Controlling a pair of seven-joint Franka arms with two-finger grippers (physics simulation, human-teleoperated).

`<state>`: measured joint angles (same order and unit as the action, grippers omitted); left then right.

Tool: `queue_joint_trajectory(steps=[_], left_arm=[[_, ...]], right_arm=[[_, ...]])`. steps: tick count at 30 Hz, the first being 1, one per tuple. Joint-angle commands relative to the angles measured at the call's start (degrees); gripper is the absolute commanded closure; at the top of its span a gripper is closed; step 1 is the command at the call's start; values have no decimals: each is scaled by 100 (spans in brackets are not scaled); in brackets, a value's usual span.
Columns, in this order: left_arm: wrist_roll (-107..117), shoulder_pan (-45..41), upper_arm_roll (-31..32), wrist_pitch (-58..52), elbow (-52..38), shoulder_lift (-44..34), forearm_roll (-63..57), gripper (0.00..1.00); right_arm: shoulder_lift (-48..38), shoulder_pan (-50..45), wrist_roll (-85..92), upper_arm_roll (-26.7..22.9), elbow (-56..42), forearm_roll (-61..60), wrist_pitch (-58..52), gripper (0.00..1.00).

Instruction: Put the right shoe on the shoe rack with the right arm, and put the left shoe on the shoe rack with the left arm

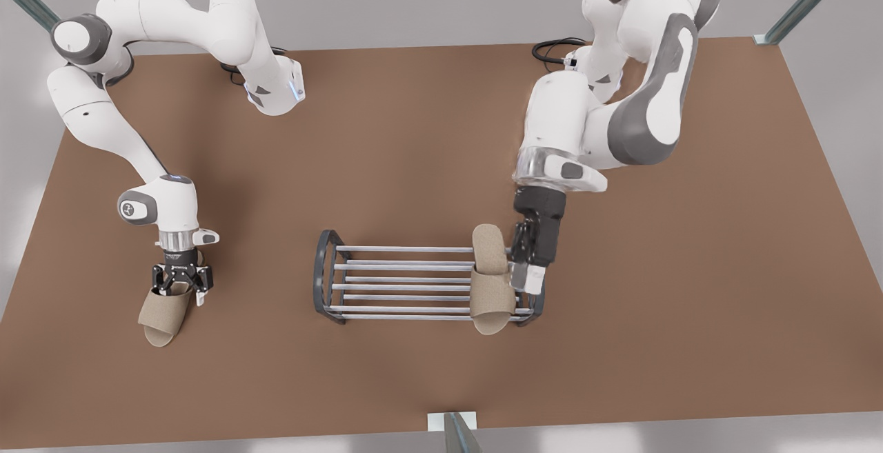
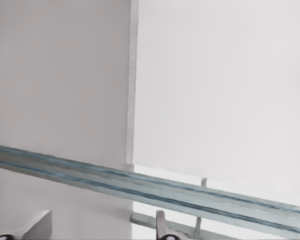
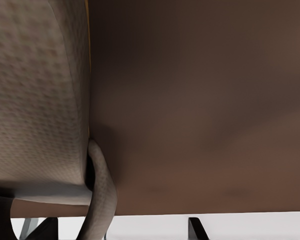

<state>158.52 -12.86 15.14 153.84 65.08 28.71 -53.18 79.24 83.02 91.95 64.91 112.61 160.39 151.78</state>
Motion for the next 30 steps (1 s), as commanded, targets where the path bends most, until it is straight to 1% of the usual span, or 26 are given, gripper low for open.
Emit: queue_joint_trajectory(steps=[1, 2, 3, 4, 5, 6, 7, 8, 9, 10, 13, 15, 16, 17, 18, 19, 20, 26, 28, 30], left_arm=[[-9142, 645, 103, -5591, -716, -23, 5045, 0], [-11928, 1040, 95, -6848, -1050, -76, 5054, 0], [-14074, 1461, 86, -7552, -1050, -173, 5054, 0], [-15367, 1550, -19, -7957, -1007, -164, 4984, 0], [-16027, 1515, -125, -8317, -989, -199, 4975, 0], [-16880, 1384, -414, -8353, -226, -673, 4975, 0], [-17188, 1181, -652, -8169, 477, -1234, 4984, 0], [-17285, 1120, -661, -7853, 926, -1578, 5001, 0], [-17381, 944, -881, -7220, 1638, -1991, 5001, 0], [-17750, 935, -1004, -6780, 2035, -2141, 5010, 0], [-17970, 944, -1092, -6692, 2026, -2071, 5036, 0], [-17988, 944, -1101, -6657, 2026, -2071, 5036, 0], [-17988, 944, -1101, -6657, 2026, -2071, 5036, 0], [-17988, 944, -1101, -6657, 2026, -2062, 5036, 0], [-17997, 944, -1101, -6648, 2017, -2062, 5036, 0], [-18163, 944, -1127, -6648, 2026, -2062, 5036, 0], [-18199, 944, -1162, -6639, 2017, -2062, 5036, 0], [-18234, 944, -1162, -6578, 2026, -2045, 5036, 0], [-18234, 952, -1162, -6578, 2026, -2045, 5036, 0], [-18234, 952, -1162, -6569, 2026, -2045, 5036, 0]], right_arm=[[-5, -58, -19, -4, -64, 1, 1, 4], [-5, -75, -28, -13, -82, 1, 1, 5], [4, -84, -19, -40, -90, 1, 1, 5], [-5, -102, -11, -40, -117, 1, 1, 4], [4, -119, -11, -48, -126, 1, 1, 5], [4, -119, -11, -48, -126, 1, 1, 8], [-5, -119, -11, -48, -126, 1, 1, 12], [4, -119, -11, -48, -126, 1, 1, 20], [4, -119, -11, -48, -126, 1, 1, 23], [4, -119, -11, -48, -126, 1, 1, 26], [4, -119, -11, -48, -117, 1, 1, 27], [-5, -119, -11, -48, -126, 1, 1, 31], [4, -119, -11, -48, -126, 1, 1, 32], [4, -119, -11, -48, -117, 1, 1, 37], [-5, -119, -11, -48, -126, 1, 1, 37], [-5, -137, -2, -48, -126, 1, 1, 41], [-5, -163, -2, -48, -126, 1, 1, 48], [-14, -154, -2, -48, -117, 1, 1, 48], [-22, -154, -2, -40, -117, 1, 1, 50], [-22, -154, -2, -48, -117, 1, 9, 54]])
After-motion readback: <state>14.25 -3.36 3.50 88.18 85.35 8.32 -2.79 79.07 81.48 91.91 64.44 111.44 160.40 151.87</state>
